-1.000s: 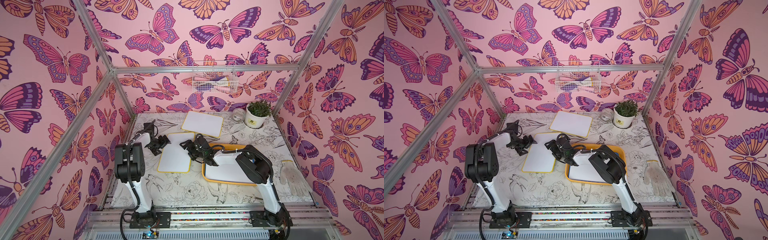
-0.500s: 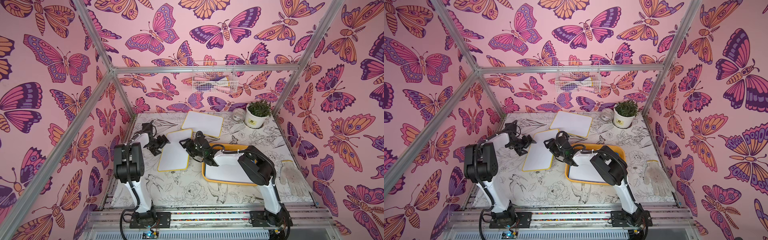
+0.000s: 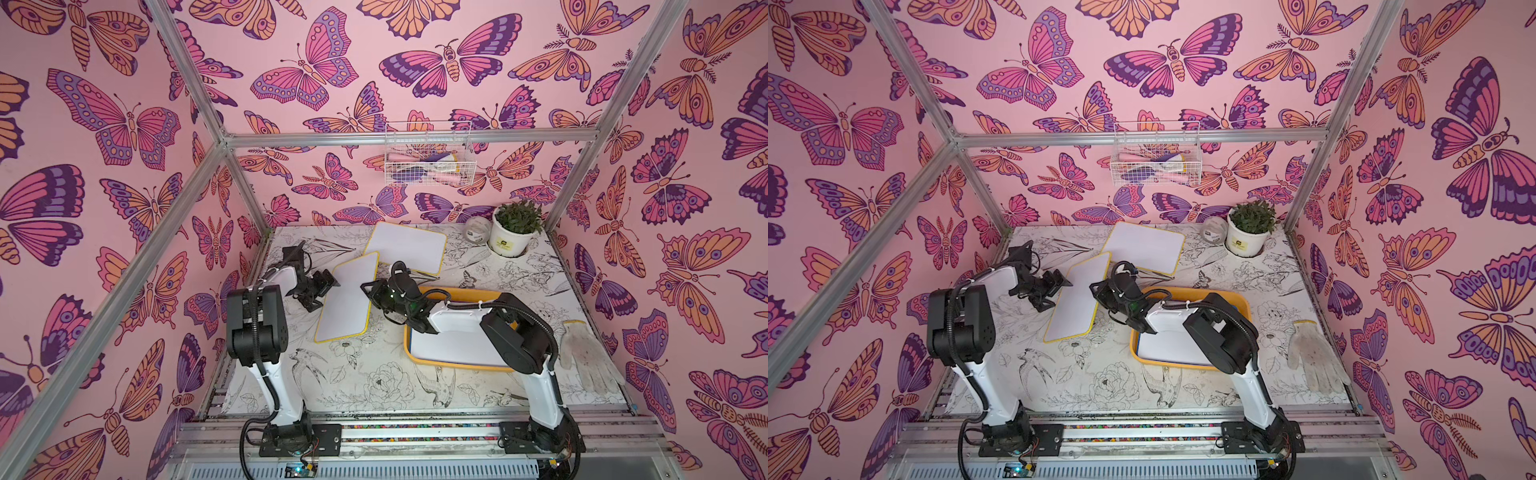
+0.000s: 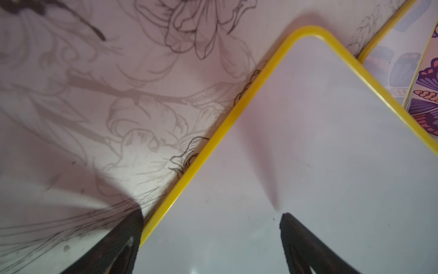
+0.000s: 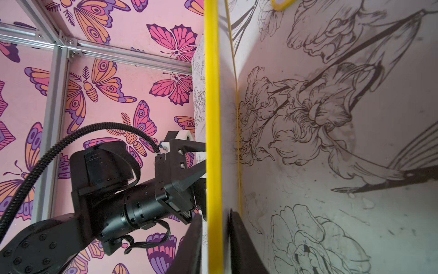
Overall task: Put the whiteboard into the storage box
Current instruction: Pick up the whiteboard at the center of the board.
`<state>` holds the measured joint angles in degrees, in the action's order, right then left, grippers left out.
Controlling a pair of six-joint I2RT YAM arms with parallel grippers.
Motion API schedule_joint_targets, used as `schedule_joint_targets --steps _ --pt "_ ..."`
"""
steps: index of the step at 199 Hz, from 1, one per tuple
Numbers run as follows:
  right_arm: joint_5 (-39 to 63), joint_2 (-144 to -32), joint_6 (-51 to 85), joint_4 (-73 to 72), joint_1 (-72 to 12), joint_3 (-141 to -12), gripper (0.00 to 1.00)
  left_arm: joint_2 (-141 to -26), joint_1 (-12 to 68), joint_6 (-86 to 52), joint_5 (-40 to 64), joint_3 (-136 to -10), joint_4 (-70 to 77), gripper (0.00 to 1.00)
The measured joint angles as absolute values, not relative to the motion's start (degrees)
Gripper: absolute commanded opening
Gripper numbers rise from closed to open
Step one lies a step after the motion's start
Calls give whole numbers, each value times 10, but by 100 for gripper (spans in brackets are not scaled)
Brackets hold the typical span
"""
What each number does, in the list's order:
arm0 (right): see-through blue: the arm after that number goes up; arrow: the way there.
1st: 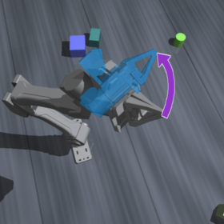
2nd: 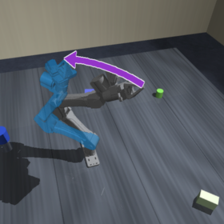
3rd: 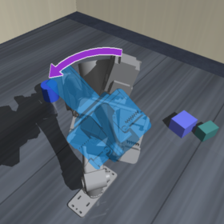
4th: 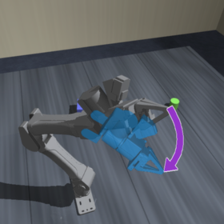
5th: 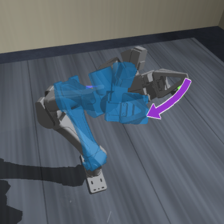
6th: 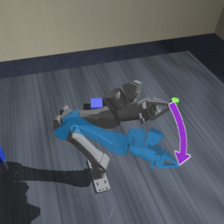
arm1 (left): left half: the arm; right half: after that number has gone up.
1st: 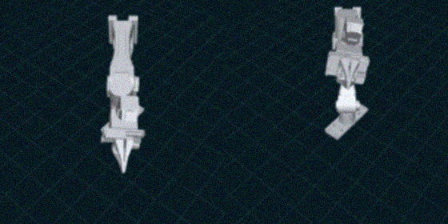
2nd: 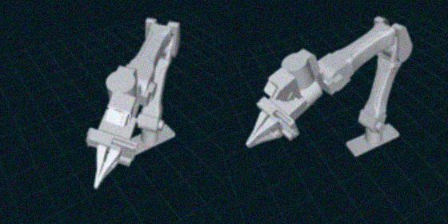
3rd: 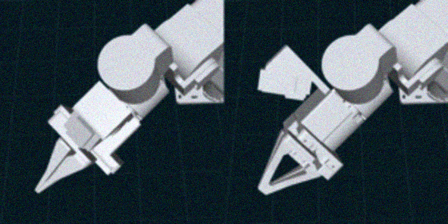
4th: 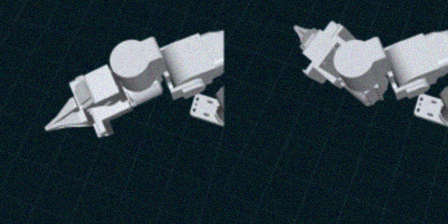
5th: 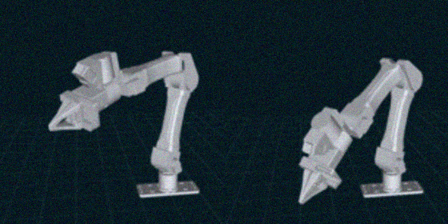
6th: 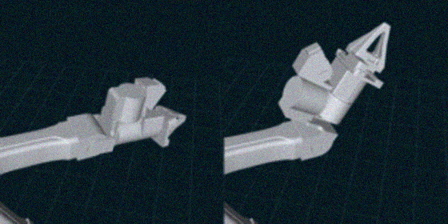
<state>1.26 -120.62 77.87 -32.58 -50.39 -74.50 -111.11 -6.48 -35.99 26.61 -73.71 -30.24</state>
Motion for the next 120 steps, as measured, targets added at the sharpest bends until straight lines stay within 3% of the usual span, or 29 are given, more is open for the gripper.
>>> schedule_joint_targets --steps 120 --pt "3 -1185 738 -239 -504 -745 0 -1106 -72 -365 275 -730 -300 93"
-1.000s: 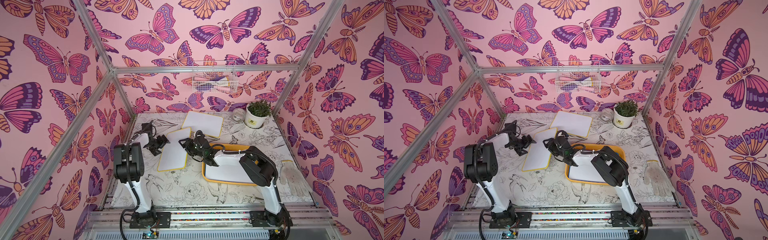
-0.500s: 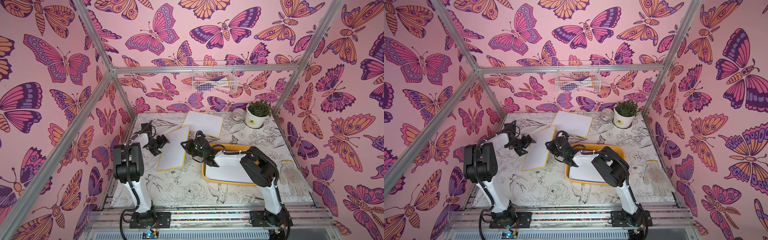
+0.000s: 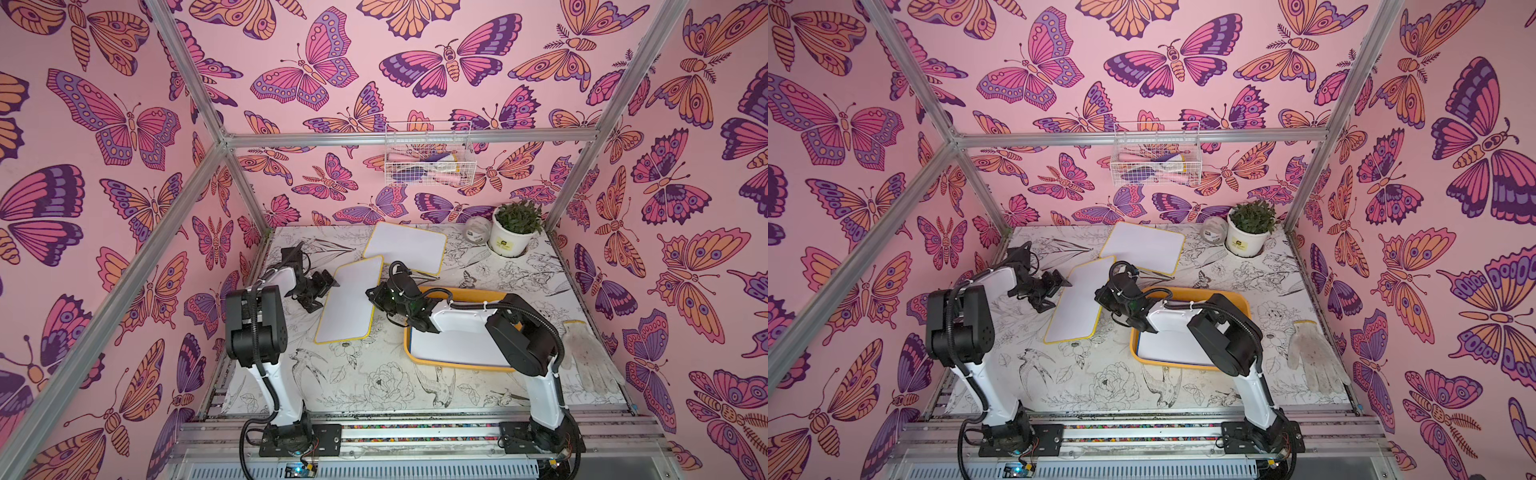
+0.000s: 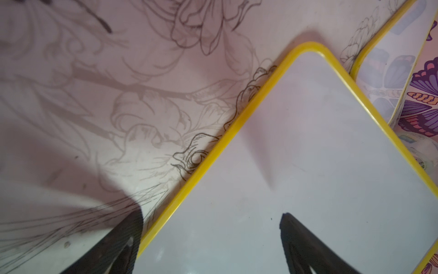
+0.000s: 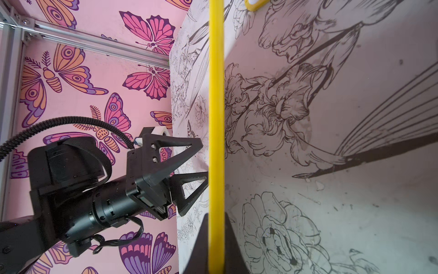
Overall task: Put the whiteboard into the storage box
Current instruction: Pick up the whiteboard at the center of the board, then move the storage box to the center of the board.
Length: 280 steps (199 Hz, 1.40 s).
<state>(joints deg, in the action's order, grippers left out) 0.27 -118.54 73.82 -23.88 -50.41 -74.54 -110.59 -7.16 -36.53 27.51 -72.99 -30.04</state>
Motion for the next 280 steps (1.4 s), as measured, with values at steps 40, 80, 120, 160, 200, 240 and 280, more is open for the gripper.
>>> schedule_joint_targets --steps 40,80,120,160,200,240,280 --pt "-2 -1179 719 -208 -504 -762 0 -1087 -72 -365 270 -713 -316 93" --pt "-19 -1155 675 -154 -504 -781 0 -1011 -72 -361 258 -691 -319 93" --pt "-56 -1077 613 -98 -504 -779 0 -919 -56 -337 225 -691 -313 92" --pt "-127 -916 551 -80 -504 -717 0 -885 22 -305 180 -691 -313 90" --pt "-206 -738 497 -20 -487 -637 0 -857 120 -261 124 -689 -314 85" --pt "-238 -585 479 91 -403 -586 0 -855 221 -226 74 -689 -316 84" --pt "-244 -473 473 183 -315 -559 0 -902 320 -228 15 -700 -321 83"
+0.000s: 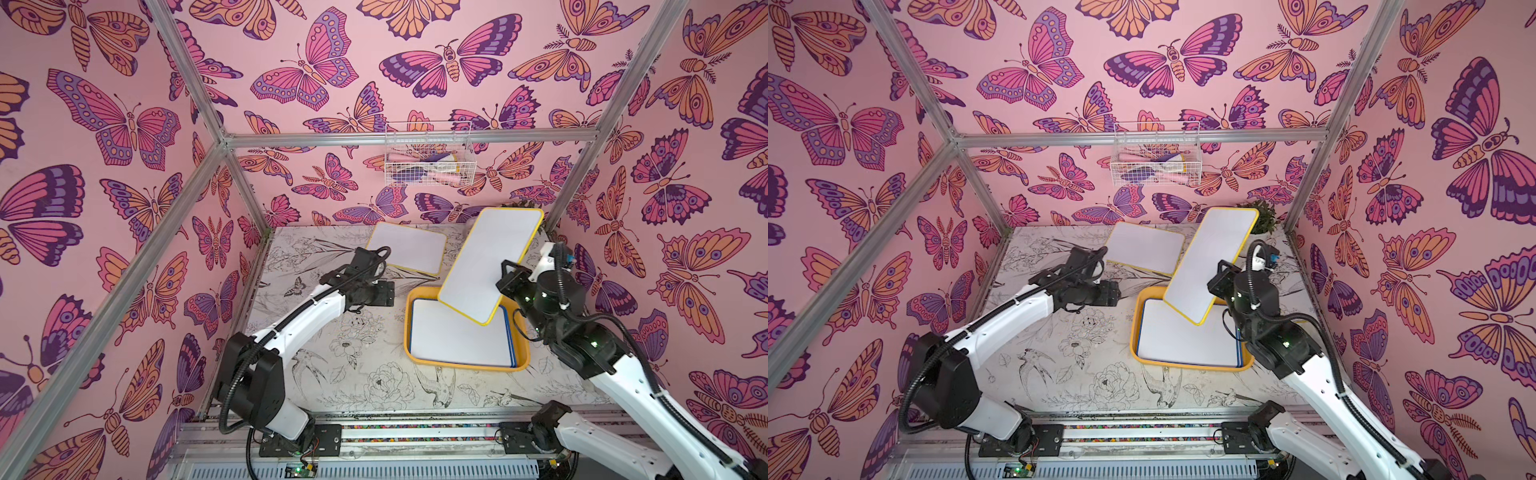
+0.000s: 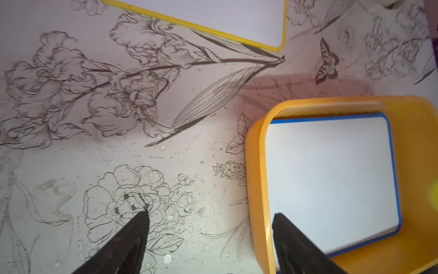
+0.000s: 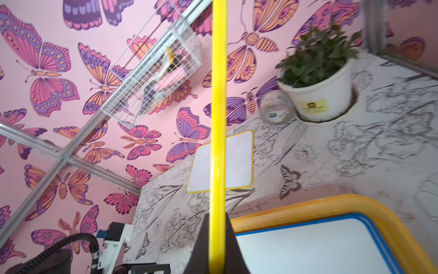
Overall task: Put the whiteboard into the storage box
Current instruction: Move the storage box to the center of the board.
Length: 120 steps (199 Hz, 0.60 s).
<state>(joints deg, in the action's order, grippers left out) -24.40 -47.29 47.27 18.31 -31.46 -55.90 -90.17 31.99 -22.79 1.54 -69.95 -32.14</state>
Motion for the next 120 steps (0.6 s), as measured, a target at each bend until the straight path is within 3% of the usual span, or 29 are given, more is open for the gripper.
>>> schedule_joint_targets --steps 53,76,97,120 --pt "-224 -413 473 255 -268 -529 0 -1004 386 -263 -33 -733 -331 77" --pt "-218 -412 473 272 -267 -529 0 -1034 398 -283 -44 -745 -331 69" --pt "-215 -412 472 277 -267 -526 0 -1056 405 -302 -48 -758 -331 56" --pt "-213 -412 470 278 -267 -523 0 -1074 410 -328 -44 -764 -326 30"
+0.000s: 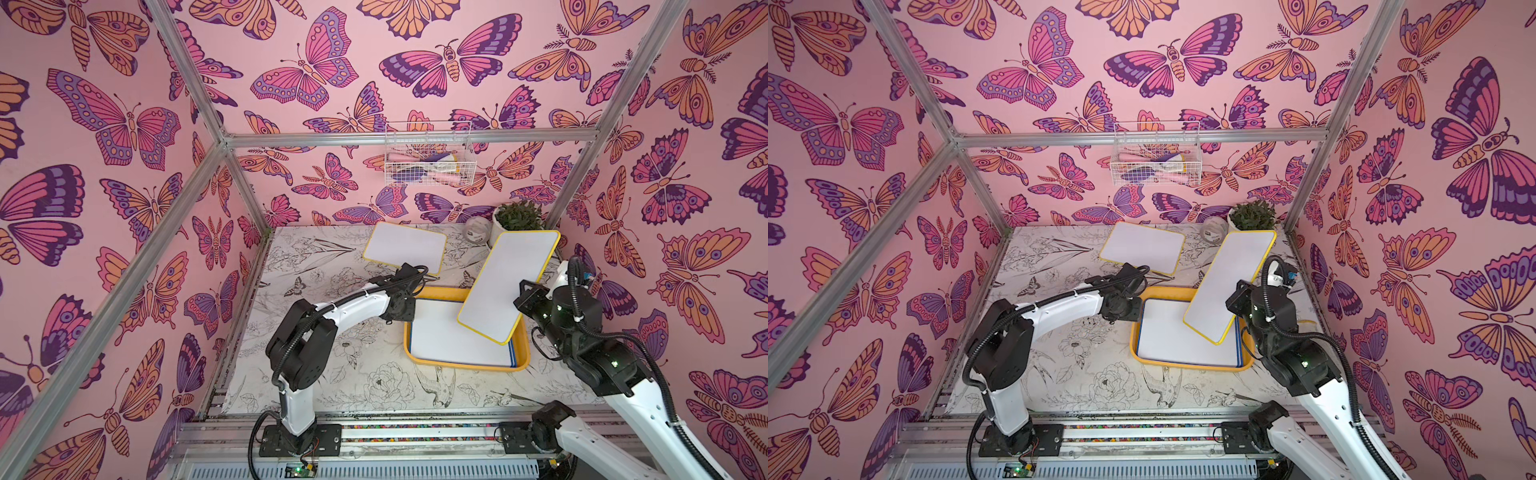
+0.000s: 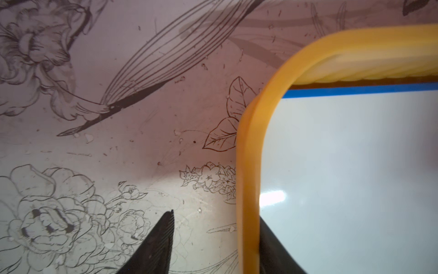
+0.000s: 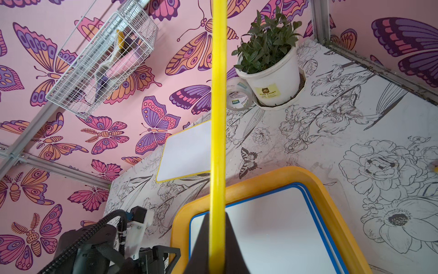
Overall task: Put the whiteboard into the storage box
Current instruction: Move the storage box to the center of the board.
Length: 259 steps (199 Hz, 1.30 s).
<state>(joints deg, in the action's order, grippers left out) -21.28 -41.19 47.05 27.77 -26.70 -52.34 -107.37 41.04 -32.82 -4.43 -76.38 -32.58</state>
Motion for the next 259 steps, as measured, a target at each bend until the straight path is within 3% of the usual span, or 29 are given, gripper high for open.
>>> schedule_joint_targets --steps 30,69,110,170,259 --pt "-211 -412 466 278 -267 -523 0 -1076 418 -342 -36 -767 -316 8" --pt "-209 -412 462 277 -267 -521 0 -1067 415 -355 -35 -750 -298 2" --pt "-198 -420 463 276 -267 -516 0 -982 380 -365 -17 -644 -277 0" --pt "-154 -459 488 236 -270 -503 0 -785 197 -377 24 -454 -301 0" --pt "-167 -576 543 133 -402 -502 0 -614 0 -426 76 -345 -354 0"
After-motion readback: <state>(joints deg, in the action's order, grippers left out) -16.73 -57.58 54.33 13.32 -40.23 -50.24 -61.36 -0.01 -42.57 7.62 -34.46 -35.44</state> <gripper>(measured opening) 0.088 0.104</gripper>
